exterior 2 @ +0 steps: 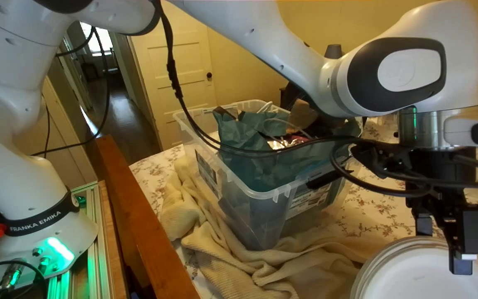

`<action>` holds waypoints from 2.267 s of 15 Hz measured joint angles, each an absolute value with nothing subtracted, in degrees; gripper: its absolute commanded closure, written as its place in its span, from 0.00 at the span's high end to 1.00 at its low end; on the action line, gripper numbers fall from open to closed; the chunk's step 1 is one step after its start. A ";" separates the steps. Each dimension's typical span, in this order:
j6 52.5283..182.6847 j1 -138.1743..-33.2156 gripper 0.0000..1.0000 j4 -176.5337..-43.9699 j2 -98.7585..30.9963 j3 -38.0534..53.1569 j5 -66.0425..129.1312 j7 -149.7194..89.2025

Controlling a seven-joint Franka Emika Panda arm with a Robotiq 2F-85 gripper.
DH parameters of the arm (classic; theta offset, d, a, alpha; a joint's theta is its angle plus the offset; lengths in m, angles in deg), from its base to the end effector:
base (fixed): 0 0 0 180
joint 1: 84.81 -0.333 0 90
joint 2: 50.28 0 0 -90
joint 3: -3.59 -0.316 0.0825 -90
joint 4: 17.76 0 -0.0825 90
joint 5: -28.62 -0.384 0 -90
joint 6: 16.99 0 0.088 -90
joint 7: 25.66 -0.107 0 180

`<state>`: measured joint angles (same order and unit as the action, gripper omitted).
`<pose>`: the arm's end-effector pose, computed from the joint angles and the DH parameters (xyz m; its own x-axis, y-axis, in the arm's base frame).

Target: Remove the white plates from the container.

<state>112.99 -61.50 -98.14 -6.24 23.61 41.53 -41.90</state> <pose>0.5741 -0.4715 0.2823 0.7136 -0.6744 0.1896 -0.6872 -0.6212 0.3767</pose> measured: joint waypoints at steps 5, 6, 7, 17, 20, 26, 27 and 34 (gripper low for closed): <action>111.89 -61.51 1.00 -97.85 -7.06 23.58 39.80 -40.79; 111.19 -61.51 1.00 -97.85 -7.49 23.62 39.74 -40.80; 110.57 -61.52 1.00 -97.85 -7.96 23.68 39.70 -40.82; 108.46 -63.43 1.00 -104.74 -18.34 23.57 39.70 -43.43; 108.47 -65.42 1.00 -109.31 -22.53 23.86 39.70 -46.09; 108.62 -69.28 1.00 -118.63 -30.29 24.72 40.53 -52.30; 108.82 -69.83 1.00 -120.02 -31.44 24.88 41.18 -53.31; 109.43 -72.35 1.00 -128.75 -39.45 25.33 49.93 -60.54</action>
<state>109.43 -72.35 -128.75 -39.45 25.33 49.93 -60.54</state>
